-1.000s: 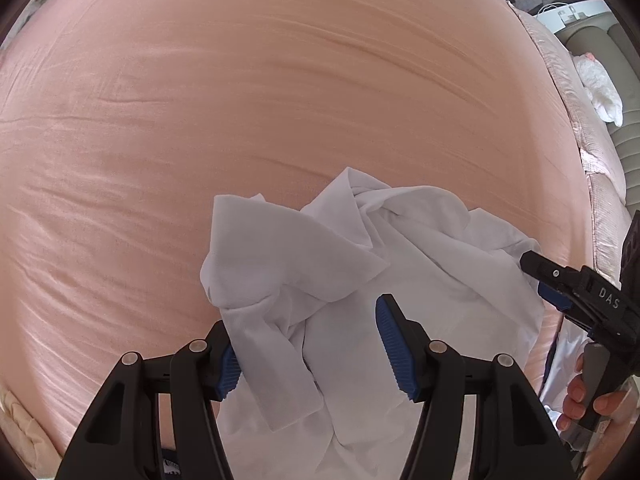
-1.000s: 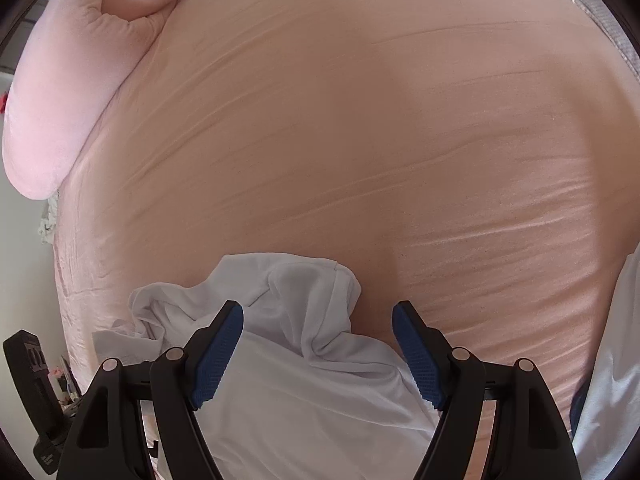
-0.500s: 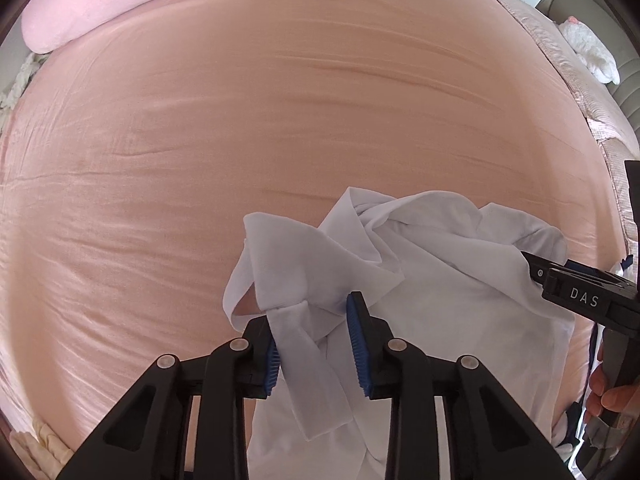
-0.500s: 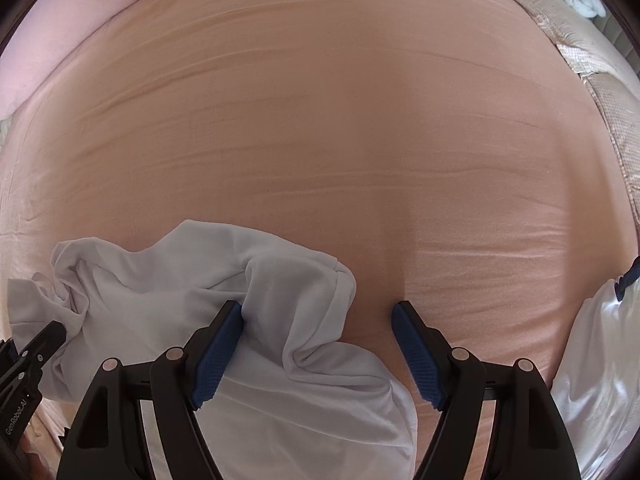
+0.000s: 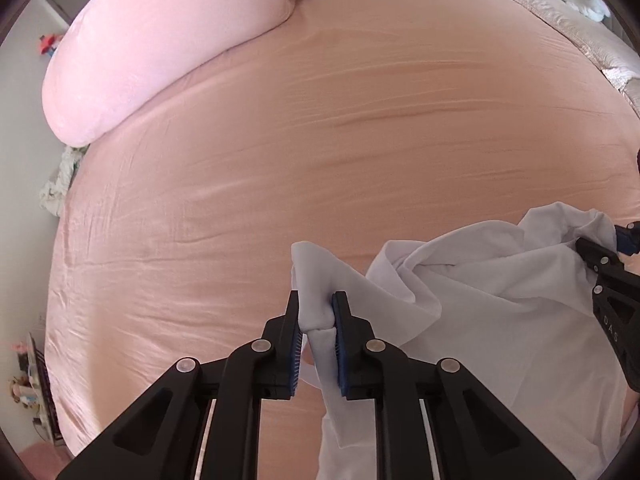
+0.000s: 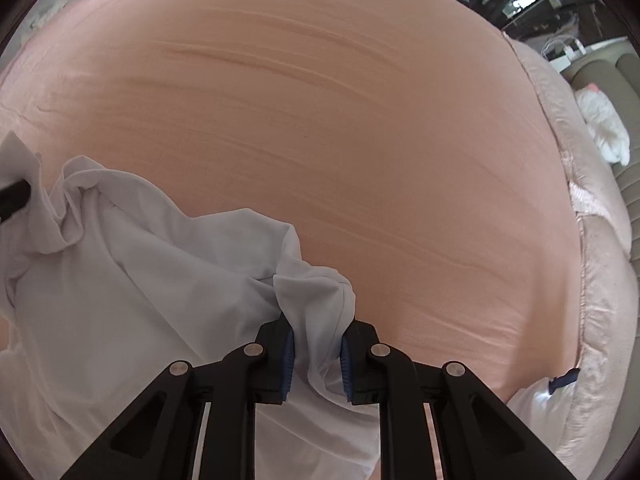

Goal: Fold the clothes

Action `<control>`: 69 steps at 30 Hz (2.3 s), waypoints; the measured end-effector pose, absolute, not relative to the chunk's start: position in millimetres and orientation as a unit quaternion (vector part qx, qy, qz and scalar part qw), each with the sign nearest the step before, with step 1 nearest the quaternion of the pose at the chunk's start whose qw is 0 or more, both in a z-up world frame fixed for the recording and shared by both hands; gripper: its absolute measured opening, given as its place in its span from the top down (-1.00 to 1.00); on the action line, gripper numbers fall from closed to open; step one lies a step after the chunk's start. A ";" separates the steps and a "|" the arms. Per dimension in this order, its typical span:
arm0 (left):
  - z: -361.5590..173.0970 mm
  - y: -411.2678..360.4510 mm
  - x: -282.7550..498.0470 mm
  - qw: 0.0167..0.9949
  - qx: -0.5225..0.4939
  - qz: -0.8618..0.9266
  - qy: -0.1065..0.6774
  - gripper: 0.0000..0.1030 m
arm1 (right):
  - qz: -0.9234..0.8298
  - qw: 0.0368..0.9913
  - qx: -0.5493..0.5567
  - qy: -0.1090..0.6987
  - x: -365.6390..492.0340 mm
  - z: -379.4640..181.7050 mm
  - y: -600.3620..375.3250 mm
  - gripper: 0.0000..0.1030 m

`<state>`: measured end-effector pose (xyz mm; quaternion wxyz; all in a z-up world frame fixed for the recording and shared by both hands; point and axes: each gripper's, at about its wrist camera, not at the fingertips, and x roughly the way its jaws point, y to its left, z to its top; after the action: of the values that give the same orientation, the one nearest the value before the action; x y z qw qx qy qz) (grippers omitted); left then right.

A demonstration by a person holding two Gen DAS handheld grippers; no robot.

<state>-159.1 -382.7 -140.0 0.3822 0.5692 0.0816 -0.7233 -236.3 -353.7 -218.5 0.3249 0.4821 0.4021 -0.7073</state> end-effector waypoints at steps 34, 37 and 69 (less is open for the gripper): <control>-117.6 -405.1 -191.1 0.475 0.520 -0.698 -0.130 0.74 | -0.785 0.263 0.445 0.341 -347.4 -163.7 -282.8 0.66; -120.9 -421.6 -186.5 0.467 0.540 -0.699 -0.043 0.66 | -0.785 0.254 0.454 0.337 -349.5 -164.4 -280.8 0.13; -87.8 -381.2 -114.7 0.497 0.454 -0.727 0.135 -0.06 | -0.759 0.320 0.459 0.333 -346.8 -166.8 -217.3 -0.43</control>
<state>-114.7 -381.2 -87.8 0.4969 0.4540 0.1350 -0.7271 -346.8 -217.3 -166.8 0.3199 0.4590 0.3327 -0.7592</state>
